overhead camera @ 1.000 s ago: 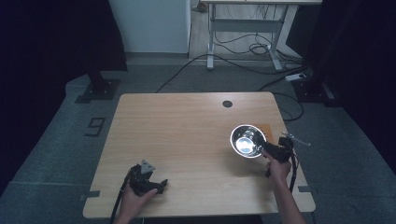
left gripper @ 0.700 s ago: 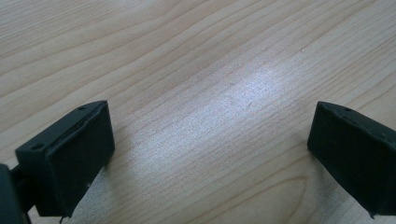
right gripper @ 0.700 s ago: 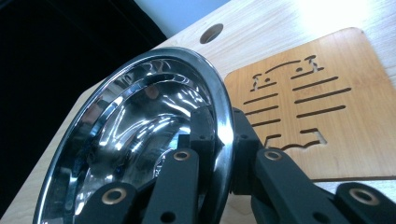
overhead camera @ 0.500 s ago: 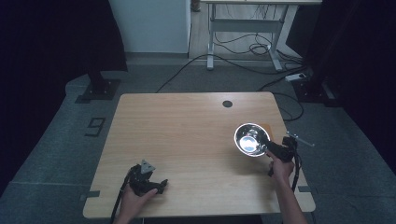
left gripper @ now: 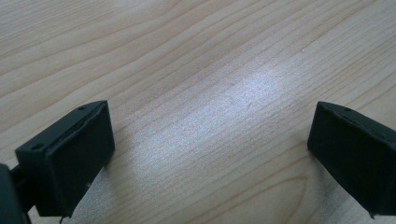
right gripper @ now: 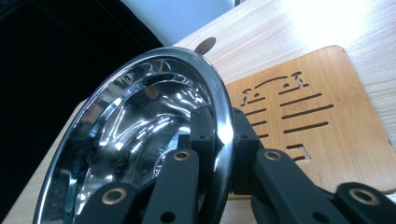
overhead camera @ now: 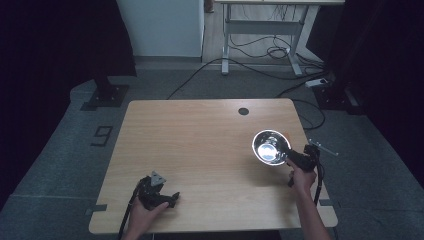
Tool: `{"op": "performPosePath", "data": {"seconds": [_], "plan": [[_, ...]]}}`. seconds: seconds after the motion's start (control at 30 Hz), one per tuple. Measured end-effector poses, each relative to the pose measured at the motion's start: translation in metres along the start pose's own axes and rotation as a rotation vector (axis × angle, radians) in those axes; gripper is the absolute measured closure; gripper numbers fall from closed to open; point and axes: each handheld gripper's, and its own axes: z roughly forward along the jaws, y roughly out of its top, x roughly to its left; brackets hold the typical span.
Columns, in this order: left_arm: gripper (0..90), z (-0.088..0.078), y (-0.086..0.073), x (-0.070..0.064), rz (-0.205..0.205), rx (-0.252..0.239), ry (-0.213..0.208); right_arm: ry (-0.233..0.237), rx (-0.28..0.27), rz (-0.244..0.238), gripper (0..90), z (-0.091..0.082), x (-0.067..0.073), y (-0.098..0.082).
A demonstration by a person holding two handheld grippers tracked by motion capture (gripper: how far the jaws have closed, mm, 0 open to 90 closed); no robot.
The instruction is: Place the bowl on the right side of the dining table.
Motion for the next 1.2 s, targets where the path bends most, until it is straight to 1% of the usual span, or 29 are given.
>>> {"op": "performPosePath", "data": {"seconds": [0.1, 0.23, 0.4, 0.47, 0.9, 1.03, 1.2], "plan": [[0.1, 0.0, 0.0, 0.0, 0.0, 0.0, 0.0, 0.006, -0.002, 0.005, 83.1, 0.001, 0.001, 0.002], [0.1, 0.0, 0.0, 0.0, 0.0, 0.0, 0.0, -0.003, 0.002, -0.006, 83.1, 0.005, 0.001, 0.003], [0.1, 0.0, 0.0, 0.0, 0.0, 0.0, 0.0, -0.018, 0.006, -0.008, 83.1, 0.009, -0.001, 0.005], [0.1, 0.0, 0.0, 0.0, 0.0, 0.0, 0.0, -0.021, -0.001, -0.008, 83.1, 0.01, -0.001, 0.005], [0.0, 0.0, 0.0, 0.0, 0.0, 0.0, 0.0, -0.052, -0.011, 0.022, 83.1, 0.02, -0.016, 0.01], [0.1, 0.0, 0.0, 0.0, 0.0, 0.0, 0.0, -0.063, -0.014, -0.003, 83.2, 0.023, -0.016, 0.013], [0.1, 0.0, 0.0, 0.0, 0.0, 0.0, 0.0, -0.064, -0.011, -0.013, 83.1, 0.025, -0.015, 0.013]]}}
